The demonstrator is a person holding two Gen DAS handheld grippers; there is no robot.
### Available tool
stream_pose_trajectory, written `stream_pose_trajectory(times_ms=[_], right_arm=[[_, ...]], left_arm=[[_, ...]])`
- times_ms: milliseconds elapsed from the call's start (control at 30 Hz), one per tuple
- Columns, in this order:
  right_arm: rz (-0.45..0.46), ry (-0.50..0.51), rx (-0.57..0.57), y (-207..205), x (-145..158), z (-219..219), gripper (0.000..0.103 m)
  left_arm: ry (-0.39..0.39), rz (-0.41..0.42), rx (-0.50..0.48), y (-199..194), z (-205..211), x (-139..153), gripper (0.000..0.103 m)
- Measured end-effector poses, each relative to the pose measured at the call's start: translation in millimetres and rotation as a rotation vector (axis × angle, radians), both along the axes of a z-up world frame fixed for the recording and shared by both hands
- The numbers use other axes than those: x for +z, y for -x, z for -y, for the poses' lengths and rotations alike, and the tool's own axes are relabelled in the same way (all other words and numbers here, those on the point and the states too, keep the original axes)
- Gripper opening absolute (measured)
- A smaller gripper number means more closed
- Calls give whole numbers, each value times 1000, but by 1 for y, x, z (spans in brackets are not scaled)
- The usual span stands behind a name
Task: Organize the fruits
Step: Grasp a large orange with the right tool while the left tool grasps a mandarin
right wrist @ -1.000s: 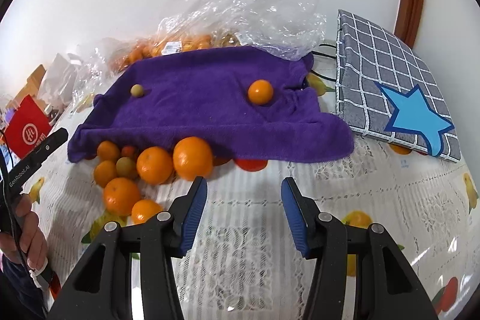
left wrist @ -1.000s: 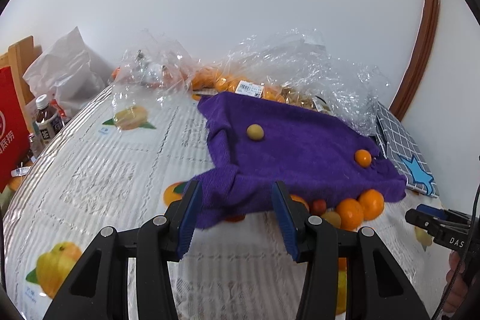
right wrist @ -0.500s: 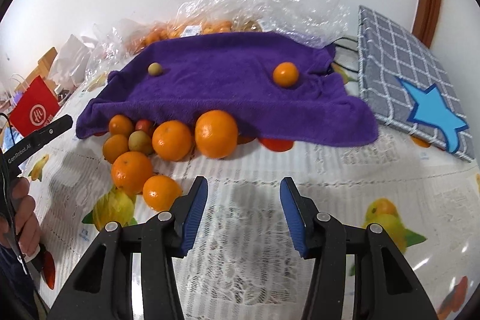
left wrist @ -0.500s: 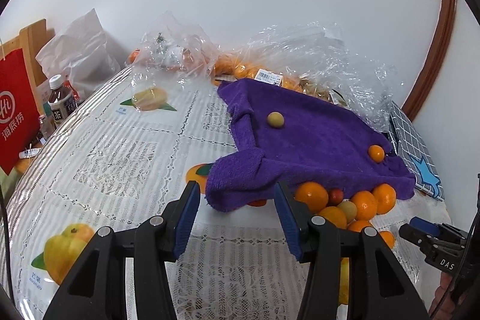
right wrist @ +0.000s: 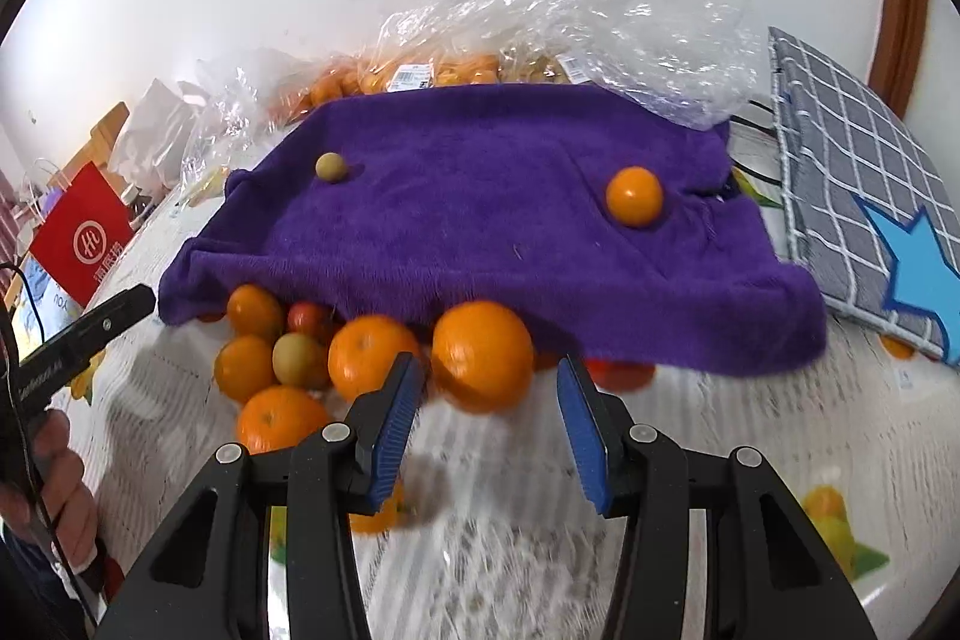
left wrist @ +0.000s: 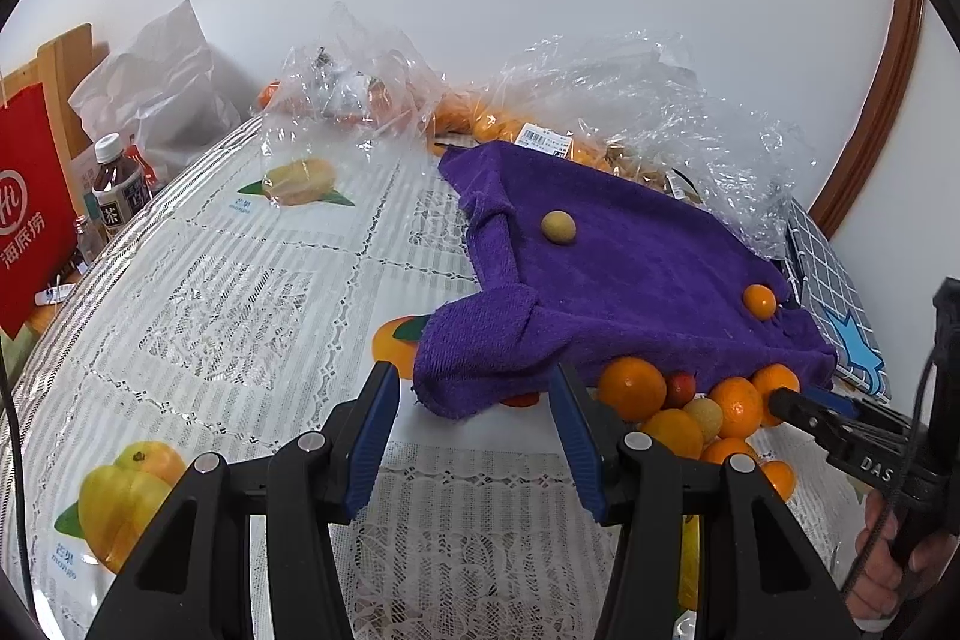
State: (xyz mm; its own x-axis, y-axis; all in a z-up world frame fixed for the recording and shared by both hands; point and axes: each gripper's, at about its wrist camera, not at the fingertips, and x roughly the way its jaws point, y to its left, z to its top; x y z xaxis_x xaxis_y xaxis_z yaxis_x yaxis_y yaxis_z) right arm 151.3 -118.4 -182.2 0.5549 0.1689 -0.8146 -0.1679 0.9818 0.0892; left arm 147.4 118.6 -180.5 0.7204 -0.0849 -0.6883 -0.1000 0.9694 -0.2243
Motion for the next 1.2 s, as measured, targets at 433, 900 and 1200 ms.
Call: stream_pose_trajectory(times_ms=[433, 900, 1200], right_arm=[[-33, 17, 22, -15, -17, -5, 39], [62, 33, -10, 18, -3, 35, 39], [79, 29, 14, 22, -2, 42, 39]], left_arm=[[4, -13, -54, -1, 9, -3, 50], [145, -28, -252, -17, 44, -2, 50], [218, -126, -227, -47, 55, -18, 48]])
